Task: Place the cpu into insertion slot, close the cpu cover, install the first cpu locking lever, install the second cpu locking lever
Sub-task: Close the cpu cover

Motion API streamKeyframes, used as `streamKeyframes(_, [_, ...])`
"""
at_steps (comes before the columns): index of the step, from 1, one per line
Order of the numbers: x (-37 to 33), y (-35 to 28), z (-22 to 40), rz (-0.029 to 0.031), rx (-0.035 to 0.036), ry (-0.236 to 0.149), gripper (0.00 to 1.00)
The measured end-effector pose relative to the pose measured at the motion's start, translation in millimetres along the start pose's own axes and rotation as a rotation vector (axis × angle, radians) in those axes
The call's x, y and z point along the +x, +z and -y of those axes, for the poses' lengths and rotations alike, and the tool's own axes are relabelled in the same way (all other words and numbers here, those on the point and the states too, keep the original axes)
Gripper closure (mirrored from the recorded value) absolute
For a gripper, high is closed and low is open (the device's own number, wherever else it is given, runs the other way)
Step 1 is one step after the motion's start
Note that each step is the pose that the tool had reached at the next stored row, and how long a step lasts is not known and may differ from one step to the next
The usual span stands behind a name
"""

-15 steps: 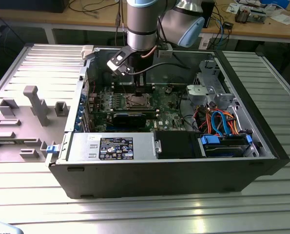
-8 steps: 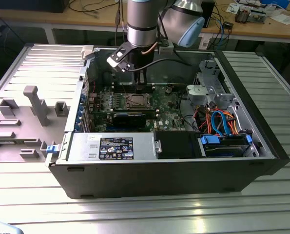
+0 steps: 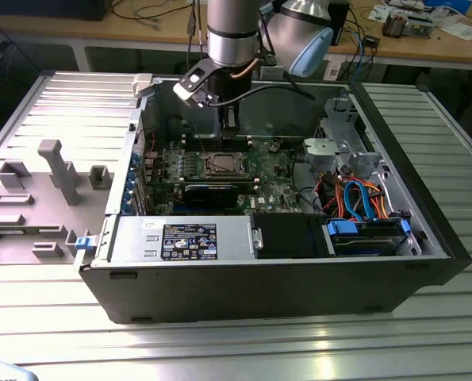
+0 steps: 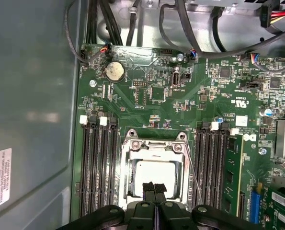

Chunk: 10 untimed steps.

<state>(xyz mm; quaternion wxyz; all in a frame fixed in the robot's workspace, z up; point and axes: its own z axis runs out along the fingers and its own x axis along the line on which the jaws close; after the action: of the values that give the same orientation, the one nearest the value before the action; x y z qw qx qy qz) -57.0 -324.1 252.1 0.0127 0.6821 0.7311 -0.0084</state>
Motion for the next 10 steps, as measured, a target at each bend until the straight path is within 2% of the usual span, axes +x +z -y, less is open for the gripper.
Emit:
streamKeyframes(2, [-0.1, -3.6, 0.0, 0.0000, 0.0000, 0.000, 0.89])
streamKeyframes(10, [-0.1, -4.1, 0.0, 0.0000, 0.0001, 0.000, 0.89])
